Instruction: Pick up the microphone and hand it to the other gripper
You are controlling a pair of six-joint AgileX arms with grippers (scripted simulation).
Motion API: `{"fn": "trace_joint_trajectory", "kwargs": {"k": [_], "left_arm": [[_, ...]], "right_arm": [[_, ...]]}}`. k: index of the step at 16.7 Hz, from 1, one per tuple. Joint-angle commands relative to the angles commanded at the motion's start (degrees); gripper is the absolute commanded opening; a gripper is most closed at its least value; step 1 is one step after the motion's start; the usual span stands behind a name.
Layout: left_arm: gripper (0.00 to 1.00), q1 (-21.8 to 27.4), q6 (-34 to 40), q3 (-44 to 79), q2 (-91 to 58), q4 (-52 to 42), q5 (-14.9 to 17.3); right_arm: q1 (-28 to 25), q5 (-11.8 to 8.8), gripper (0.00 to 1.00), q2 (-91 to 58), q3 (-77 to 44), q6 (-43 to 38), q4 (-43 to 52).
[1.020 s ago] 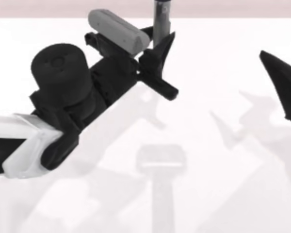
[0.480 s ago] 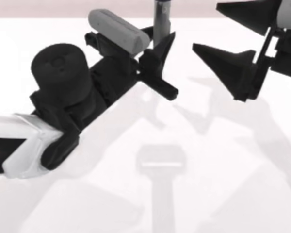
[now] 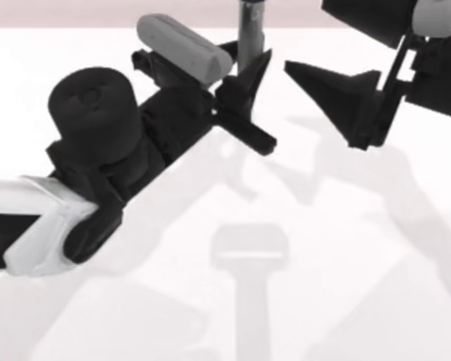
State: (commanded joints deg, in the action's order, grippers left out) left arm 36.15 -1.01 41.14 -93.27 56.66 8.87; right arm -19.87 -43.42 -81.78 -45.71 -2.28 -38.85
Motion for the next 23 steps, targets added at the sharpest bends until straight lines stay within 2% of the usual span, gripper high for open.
{"fn": "trace_joint_trajectory", "kwargs": {"k": [6,8,13,23], "left_arm": [[0.0,0.0,0.0,0.0,0.0,0.0,0.0],[0.0,0.0,0.0,0.0,0.0,0.0,0.0],[0.0,0.0,0.0,0.0,0.0,0.0,0.0],[0.0,0.0,0.0,0.0,0.0,0.0,0.0]], "right_arm": [[-7.6,7.7,1.0,-11.5,-11.6,0.4,0.5],[-9.5,9.7,1.0,-14.1,-14.3,0.5,0.7],[-10.1,10.2,1.0,-14.9,-15.1,0.6,0.7],[-10.1,10.2,0.25,-14.9,-15.1,0.6,0.7]]}}
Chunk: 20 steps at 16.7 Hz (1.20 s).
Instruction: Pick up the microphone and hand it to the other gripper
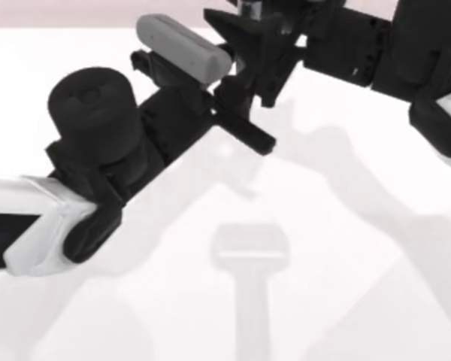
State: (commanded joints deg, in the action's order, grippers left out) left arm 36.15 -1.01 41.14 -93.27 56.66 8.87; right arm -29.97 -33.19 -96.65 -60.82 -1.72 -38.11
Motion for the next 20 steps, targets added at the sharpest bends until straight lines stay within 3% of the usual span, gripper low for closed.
{"fn": "trace_joint_trajectory", "kwargs": {"k": [3,12,20], "left_arm": [[0.0,0.0,0.0,0.0,0.0,0.0,0.0],[0.0,0.0,0.0,0.0,0.0,0.0,0.0],[0.6,0.0,0.0,0.0,0.0,0.0,0.0]], "right_arm": [[0.0,0.0,0.02,0.0,0.0,0.0,0.0],[0.0,0.0,0.0,0.0,0.0,0.0,0.0],[0.0,0.0,0.0,0.0,0.0,0.0,0.0]]}}
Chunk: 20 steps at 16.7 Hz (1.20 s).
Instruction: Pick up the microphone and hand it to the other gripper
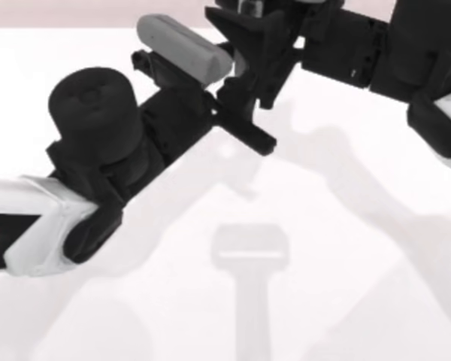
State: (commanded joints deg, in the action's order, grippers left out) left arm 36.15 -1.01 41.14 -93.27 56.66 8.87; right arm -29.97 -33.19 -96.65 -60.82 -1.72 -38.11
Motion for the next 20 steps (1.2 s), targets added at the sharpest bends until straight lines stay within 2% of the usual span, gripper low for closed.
{"fn": "trace_joint_trajectory", "kwargs": {"k": [5,6,15,17,20], "left_arm": [[0.98,0.0,0.0,0.0,0.0,0.0,0.0],[1.0,0.0,0.0,0.0,0.0,0.0,0.0],[1.0,-0.1,0.0,-0.3,0.0,0.0,0.0],[1.0,-0.8,0.0,-2.5,2.2,0.0,0.2],[1.0,-2.4,0.1,-8.7,8.4,-0.1,1.0]], "right_arm": [[0.0,0.0,0.0,0.0,0.0,0.0,0.0],[0.0,0.0,0.0,0.0,0.0,0.0,0.0],[0.2,-0.1,0.0,0.3,-0.1,0.0,0.0],[1.2,-1.3,0.0,1.0,0.8,-0.1,-0.2],[4.0,-4.2,0.0,2.9,2.9,-0.3,-0.5]]}}
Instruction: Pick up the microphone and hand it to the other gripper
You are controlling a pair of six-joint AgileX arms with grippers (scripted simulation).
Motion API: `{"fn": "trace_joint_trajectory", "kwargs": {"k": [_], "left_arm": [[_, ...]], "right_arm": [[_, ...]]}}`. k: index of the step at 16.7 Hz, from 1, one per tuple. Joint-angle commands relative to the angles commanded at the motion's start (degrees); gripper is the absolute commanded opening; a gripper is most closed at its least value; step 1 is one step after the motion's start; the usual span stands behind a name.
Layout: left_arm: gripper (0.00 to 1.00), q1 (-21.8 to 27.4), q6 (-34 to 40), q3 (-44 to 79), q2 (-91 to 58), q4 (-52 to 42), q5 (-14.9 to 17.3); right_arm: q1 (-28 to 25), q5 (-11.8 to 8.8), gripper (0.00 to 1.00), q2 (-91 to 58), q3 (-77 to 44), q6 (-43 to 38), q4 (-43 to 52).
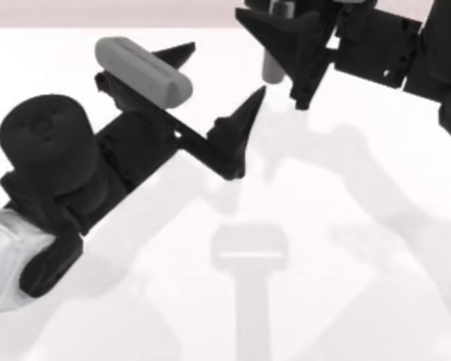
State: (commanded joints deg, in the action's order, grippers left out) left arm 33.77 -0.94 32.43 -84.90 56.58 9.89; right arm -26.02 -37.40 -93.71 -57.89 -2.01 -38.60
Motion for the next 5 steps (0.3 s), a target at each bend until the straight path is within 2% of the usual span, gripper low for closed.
{"fn": "trace_joint_trajectory", "kwargs": {"k": [3,5], "left_arm": [[1.0,-1.2,0.1,-5.6,5.4,0.1,1.0],[1.0,-1.4,0.1,-6.5,6.4,0.2,1.2]], "right_arm": [[2.4,-2.6,0.0,1.7,1.9,-0.2,-0.3],[2.9,-3.1,0.0,2.0,2.2,-0.2,-0.4]]}}
